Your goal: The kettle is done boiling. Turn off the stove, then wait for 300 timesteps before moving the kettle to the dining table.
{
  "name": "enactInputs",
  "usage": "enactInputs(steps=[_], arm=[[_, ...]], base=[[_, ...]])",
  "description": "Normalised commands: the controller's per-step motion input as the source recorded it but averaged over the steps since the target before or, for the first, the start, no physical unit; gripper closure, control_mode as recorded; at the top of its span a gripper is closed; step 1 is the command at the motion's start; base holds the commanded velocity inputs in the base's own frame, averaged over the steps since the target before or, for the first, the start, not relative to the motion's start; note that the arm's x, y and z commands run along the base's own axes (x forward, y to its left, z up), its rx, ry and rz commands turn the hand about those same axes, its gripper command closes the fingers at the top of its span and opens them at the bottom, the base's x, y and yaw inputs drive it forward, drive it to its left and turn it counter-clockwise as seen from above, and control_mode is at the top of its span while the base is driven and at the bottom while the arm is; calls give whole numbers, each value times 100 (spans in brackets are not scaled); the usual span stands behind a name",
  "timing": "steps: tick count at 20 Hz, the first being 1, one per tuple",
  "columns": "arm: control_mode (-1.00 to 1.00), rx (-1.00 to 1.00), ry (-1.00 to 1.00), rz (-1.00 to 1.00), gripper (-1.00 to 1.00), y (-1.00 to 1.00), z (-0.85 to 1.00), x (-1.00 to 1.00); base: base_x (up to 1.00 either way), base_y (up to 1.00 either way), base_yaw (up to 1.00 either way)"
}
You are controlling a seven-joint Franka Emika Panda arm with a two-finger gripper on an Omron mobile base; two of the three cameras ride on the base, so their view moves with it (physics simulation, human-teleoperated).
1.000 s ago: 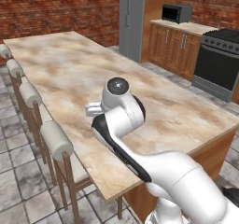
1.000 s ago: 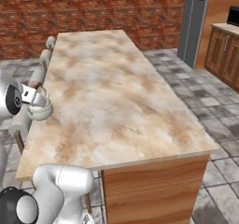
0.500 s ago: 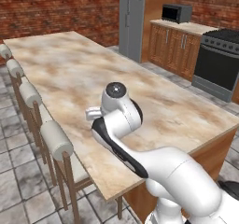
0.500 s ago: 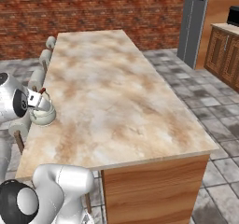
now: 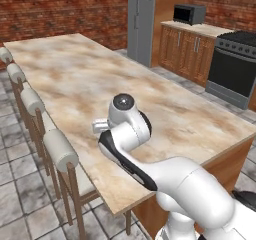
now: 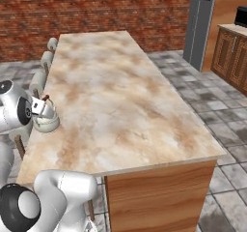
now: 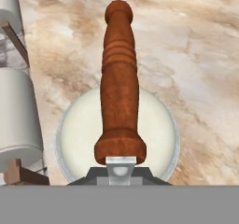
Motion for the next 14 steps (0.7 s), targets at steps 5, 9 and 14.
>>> enactInputs(steps=[5, 9, 14], arm=[[-100, 0, 0, 0, 100, 0, -20, 6], [-100, 0, 0, 0, 100, 0, -20, 7], [-100, 0, 0, 0, 100, 0, -18, 8]], base=[[0, 0, 0], [0, 0, 0], [0, 0, 0]])
